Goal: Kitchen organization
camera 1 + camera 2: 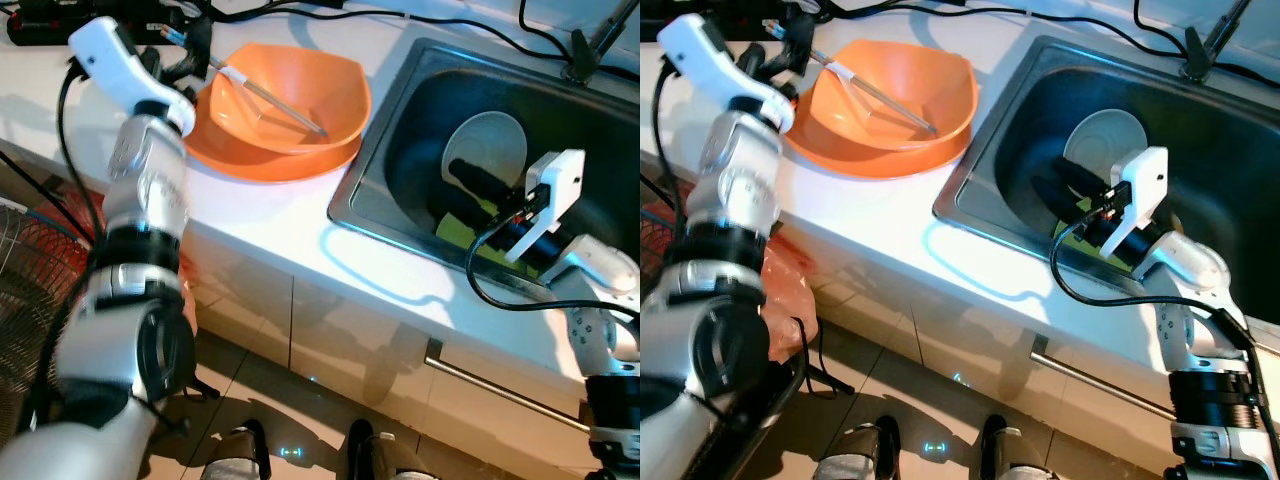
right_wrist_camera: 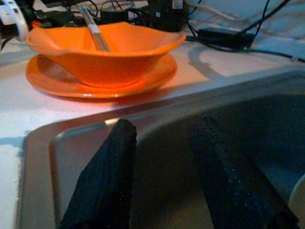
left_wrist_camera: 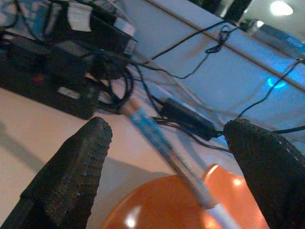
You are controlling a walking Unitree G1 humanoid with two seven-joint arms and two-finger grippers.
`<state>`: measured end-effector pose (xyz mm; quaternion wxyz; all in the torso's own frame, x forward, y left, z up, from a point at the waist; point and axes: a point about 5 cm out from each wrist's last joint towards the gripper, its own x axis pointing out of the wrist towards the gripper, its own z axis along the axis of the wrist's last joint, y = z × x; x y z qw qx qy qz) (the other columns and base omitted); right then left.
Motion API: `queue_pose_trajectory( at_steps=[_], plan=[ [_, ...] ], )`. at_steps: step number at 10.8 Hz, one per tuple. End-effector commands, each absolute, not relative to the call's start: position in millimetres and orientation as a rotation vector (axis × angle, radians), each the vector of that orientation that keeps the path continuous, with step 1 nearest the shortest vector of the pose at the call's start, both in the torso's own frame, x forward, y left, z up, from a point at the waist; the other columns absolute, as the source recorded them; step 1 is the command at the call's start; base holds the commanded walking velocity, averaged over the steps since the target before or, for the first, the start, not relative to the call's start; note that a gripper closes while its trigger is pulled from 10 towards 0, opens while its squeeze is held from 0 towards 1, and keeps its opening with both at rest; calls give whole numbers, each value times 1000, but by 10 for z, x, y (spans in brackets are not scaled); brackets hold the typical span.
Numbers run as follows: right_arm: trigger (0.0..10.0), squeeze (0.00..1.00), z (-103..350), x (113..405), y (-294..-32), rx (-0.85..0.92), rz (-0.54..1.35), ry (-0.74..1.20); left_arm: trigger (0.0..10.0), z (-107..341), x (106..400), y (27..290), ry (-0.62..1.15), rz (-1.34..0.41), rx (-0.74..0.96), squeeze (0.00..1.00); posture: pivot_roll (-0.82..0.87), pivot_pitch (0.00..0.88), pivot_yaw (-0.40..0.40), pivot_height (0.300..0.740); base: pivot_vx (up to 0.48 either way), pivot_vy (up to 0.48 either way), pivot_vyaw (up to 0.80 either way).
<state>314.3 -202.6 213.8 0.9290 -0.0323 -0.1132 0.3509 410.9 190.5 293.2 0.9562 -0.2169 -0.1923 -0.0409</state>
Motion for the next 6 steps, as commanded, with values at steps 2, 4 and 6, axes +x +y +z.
queue_pose_trajectory(
  at_steps=[2, 4, 6],
  plan=[
    [10000, 0, 2175, 3143, -2097, -74, 697, -225, 10000, 2935, 4154, 1854, -372, -102, -453, 0, -63, 246, -55, 740, 0, 0, 0],
    [10000, 0, 2187, 3201, -2104, -76, 683, -220, 10000, 2866, 4176, 1841, -341, -96, -466, 0, -64, 253, -56, 740, 0, 0, 0],
    [10000, 0, 2224, 3255, -2076, -83, 691, -221, 10000, 2884, 4185, 1841, -346, -82, -466, 0, -61, 259, -58, 740, 0, 0, 0]
  ],
)
